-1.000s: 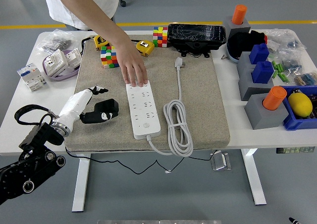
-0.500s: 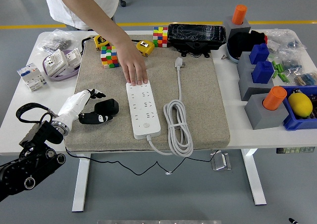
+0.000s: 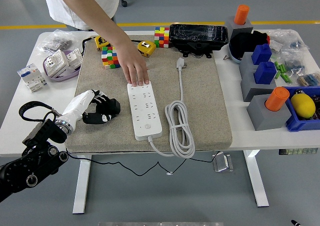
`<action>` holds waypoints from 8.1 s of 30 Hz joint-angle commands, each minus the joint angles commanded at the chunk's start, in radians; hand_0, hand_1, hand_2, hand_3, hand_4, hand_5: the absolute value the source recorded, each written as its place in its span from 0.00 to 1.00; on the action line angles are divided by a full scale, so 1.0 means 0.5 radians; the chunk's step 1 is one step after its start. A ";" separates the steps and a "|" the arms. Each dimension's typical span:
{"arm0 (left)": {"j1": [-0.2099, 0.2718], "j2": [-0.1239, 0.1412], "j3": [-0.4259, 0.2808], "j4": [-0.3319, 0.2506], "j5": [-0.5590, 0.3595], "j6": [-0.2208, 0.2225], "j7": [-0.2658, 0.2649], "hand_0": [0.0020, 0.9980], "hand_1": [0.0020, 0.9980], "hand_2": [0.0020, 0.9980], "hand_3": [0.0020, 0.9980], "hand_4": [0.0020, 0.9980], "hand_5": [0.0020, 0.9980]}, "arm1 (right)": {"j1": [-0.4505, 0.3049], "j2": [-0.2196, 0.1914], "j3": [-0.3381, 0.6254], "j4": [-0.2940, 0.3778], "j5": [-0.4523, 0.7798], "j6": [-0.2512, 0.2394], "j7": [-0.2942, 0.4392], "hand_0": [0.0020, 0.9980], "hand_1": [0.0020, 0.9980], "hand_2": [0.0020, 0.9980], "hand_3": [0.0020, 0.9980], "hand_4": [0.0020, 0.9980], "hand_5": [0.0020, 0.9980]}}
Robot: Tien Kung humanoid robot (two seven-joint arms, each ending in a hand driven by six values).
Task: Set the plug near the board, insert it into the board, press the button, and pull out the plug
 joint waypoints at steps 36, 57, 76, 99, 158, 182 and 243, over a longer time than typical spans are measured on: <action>-0.105 -0.069 0.167 -0.059 -0.013 0.110 -0.148 0.43 0.46 0.47 0.53 0.74 0.11 | -0.005 0.004 -0.005 0.000 0.005 0.001 0.001 0.61 0.65 0.67 0.56 0.96 0.51; -0.138 -0.116 0.228 0.014 -0.010 0.158 -0.122 0.43 0.46 0.48 0.53 0.74 0.11 | -0.005 0.001 -0.010 0.002 0.006 0.000 0.001 0.61 0.65 0.67 0.56 0.96 0.51; -0.133 -0.097 0.239 0.049 -0.010 0.174 -0.124 0.43 0.46 0.48 0.53 0.74 0.12 | -0.005 0.006 -0.007 0.003 0.005 0.000 0.002 0.61 0.65 0.67 0.56 0.96 0.51; -0.140 -0.103 0.232 0.060 -0.044 0.126 -0.138 0.69 0.78 0.79 0.78 1.00 0.32 | -0.003 0.007 -0.006 0.002 0.006 0.001 0.001 0.61 0.65 0.67 0.56 0.96 0.51; 0.255 0.098 0.183 -0.636 0.107 0.347 0.103 0.73 0.78 0.77 0.76 0.93 0.75 | -0.009 -0.003 -0.021 0.010 -0.002 0.003 0.002 0.61 0.65 0.66 0.56 0.95 0.50; 0.111 0.031 0.264 -0.613 0.117 0.312 0.121 0.73 0.77 0.77 0.76 0.91 0.74 | -0.012 -0.001 0.000 0.010 -0.001 0.002 0.003 0.61 0.65 0.66 0.56 0.96 0.50; 0.063 0.082 0.185 -0.961 0.106 0.203 0.170 0.73 0.76 0.75 0.74 0.90 0.73 | -0.015 0.006 0.009 0.010 0.004 -0.001 0.015 0.61 0.65 0.66 0.56 0.96 0.50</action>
